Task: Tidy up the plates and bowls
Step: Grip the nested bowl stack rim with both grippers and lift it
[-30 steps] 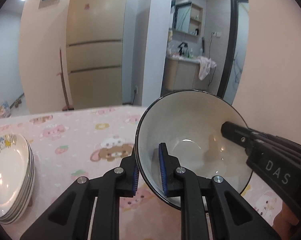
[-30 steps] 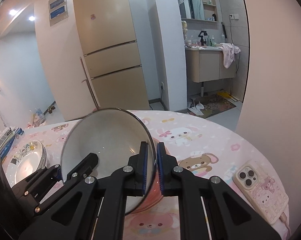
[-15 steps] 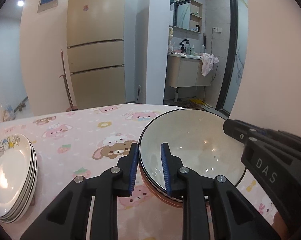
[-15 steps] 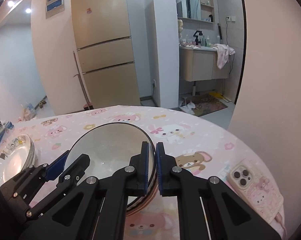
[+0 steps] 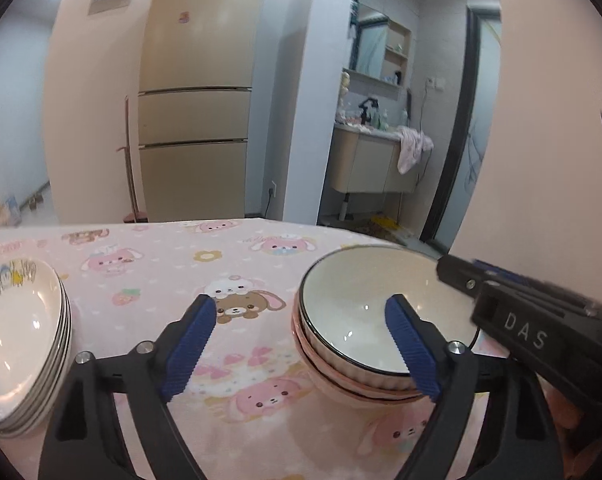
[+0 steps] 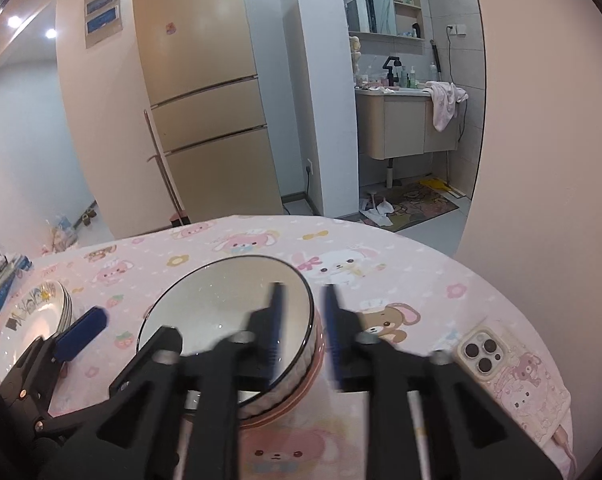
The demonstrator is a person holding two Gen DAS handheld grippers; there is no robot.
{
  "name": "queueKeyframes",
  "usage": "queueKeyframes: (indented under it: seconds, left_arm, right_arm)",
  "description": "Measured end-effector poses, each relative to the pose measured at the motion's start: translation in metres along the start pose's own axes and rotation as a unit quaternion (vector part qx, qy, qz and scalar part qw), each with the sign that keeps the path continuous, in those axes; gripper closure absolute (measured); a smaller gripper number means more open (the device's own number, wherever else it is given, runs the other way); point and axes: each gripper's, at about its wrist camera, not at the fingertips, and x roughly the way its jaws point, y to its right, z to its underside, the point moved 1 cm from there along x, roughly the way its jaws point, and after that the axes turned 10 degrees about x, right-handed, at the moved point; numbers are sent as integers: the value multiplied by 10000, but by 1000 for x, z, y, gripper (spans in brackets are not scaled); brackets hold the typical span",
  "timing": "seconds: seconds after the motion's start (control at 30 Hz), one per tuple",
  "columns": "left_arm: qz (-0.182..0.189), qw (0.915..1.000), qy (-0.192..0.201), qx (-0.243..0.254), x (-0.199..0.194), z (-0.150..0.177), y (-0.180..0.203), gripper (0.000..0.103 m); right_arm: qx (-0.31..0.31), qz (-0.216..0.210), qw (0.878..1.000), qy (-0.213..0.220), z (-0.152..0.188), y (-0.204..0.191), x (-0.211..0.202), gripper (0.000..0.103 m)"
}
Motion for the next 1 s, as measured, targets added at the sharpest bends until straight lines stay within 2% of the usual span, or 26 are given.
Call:
queueKeyframes:
  seconds: [0.07,0.27,0.47,0.53,0.57,0.73,0.8,0.9,1.0]
  left_arm:
    - [79,9999,36,-148,-2,-1,-5,15]
    - [-134,9978,239,-609,-8,-3,-25,14]
    - [-112,9940,316,-1039,-15,-6,-42,14]
    - [-103,9942,252,-1041,-12,-7,-45,5]
    - [-46,9944,205,-1037,-10,-6,-45,0]
    - [474,9920,-271,-1141,8,0,-41,0]
    - [887,9862,-495,-1310,15,3,-42,0]
    - [1449,9716,-789,-1694,24,6,-44,0]
    - [1627,9628,-1010,-1906,33,14,-45,0]
  right_arm:
    - [71,-45,9998,169,-2,3,-5,53]
    - [348,-63,9991,225,-11,16,-9,48]
    - [1032,-476,9931,-277,-17,40,6,48]
    - [1247,-732,9883,-487,-18,47,10,47]
    - [1254,-840,9868,-582,-18,48,13,47]
    - [1275,-941,9836,-862,-14,48,25,46]
    - [1433,-1107,9773,-1096,-11,53,33,46]
    - [1561,-1255,9702,-1366,-6,56,43,46]
    - [1263,-1003,9772,-1379,-2,47,48,46]
